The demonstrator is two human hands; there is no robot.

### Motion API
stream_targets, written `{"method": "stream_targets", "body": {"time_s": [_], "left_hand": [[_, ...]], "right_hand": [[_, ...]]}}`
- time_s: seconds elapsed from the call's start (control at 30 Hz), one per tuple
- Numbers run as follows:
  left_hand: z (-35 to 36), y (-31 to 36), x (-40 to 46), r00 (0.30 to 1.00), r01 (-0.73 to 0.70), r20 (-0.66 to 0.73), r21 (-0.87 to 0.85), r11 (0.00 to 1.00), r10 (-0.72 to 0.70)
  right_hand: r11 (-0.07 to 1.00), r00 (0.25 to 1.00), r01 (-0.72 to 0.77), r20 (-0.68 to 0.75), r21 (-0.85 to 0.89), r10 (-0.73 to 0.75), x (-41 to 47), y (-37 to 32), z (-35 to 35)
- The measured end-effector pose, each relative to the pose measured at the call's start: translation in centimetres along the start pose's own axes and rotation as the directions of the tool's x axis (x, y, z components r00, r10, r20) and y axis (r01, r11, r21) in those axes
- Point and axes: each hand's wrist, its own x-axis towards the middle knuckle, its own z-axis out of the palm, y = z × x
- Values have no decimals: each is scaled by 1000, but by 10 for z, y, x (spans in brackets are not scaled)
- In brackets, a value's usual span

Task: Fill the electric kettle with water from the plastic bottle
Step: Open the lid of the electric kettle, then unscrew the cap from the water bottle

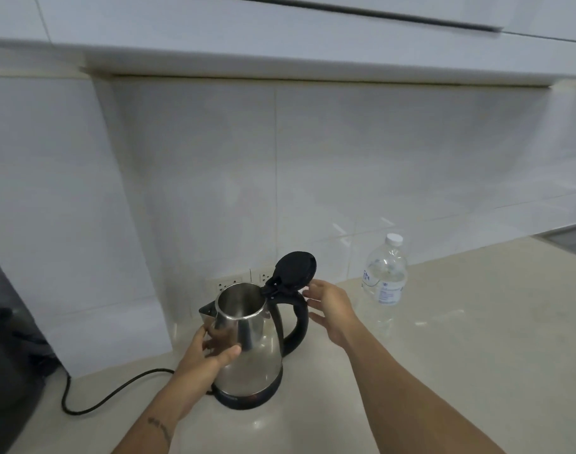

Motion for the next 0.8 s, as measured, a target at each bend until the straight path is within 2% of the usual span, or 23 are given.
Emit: {"method": "stream_targets", "body": {"time_s": [0.13,0.3,0.47,0.63,0.8], "left_hand": [[3,-9,-1,1000,29,-4,23,999,-29],[5,-25,-2,999,45,2,25,999,-45],[7,-19,-9,1000,14,-27,5,1000,-14],[10,0,-26,995,-83,-51,-37,996,81],[16,17,-62,991,-96,-97,-43,994,92]], "right_hand": [[965,999,-25,13,-262,29,7,18,2],[931,985,-132,58,-341,161,12,44,12],[956,998,-70,-26,-286,65,17,64,16],[958,1000,19,-14,-287,-25,1,56,5],[924,992,125,44,-362,-116,-27,52,-15]]}}
